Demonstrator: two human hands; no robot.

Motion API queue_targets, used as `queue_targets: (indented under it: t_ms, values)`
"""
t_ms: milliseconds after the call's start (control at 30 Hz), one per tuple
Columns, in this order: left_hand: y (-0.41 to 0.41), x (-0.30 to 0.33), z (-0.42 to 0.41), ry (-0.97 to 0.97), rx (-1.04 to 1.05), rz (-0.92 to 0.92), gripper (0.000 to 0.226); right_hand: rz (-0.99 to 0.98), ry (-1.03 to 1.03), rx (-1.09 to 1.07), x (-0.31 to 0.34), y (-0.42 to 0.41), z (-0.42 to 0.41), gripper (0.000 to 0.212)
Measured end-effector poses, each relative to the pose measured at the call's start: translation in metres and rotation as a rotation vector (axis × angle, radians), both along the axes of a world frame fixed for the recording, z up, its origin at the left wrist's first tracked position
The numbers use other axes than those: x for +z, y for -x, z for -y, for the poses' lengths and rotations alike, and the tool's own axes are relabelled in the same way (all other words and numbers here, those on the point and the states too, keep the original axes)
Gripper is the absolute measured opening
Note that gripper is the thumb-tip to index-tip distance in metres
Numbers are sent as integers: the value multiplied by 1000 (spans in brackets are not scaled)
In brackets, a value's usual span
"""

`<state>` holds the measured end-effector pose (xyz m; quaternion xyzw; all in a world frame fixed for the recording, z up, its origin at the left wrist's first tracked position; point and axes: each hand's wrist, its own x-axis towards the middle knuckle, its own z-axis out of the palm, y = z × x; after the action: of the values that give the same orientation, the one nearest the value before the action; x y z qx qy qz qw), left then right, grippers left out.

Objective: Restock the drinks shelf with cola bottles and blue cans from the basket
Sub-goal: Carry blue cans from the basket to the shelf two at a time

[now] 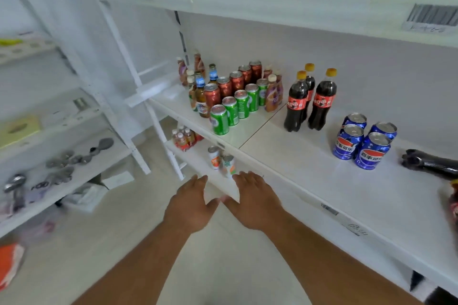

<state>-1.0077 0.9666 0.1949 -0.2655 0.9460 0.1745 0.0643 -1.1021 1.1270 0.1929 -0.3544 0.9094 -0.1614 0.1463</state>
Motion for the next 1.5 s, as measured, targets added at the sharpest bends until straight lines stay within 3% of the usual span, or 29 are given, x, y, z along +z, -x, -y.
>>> queue_targets:
  t_ms: [500, 833, 1200, 1500]
  values:
    - [-299, -12, 165, -19, 693, -55, 81, -7, 7, 625, 11, -213, 251, 78]
    - [-477, -15, 240, -50, 1012, -141, 79, -35, -19, 913, 18, -380, 381, 79]
    - [-557, -34, 295, -95, 1256, -118, 79, -24, -82, 1141, -1, -469, 483, 80]
    - [-577, -18, 410, -15, 1326, -91, 77, 41, -35, 1204, 0, -478, 619, 79]
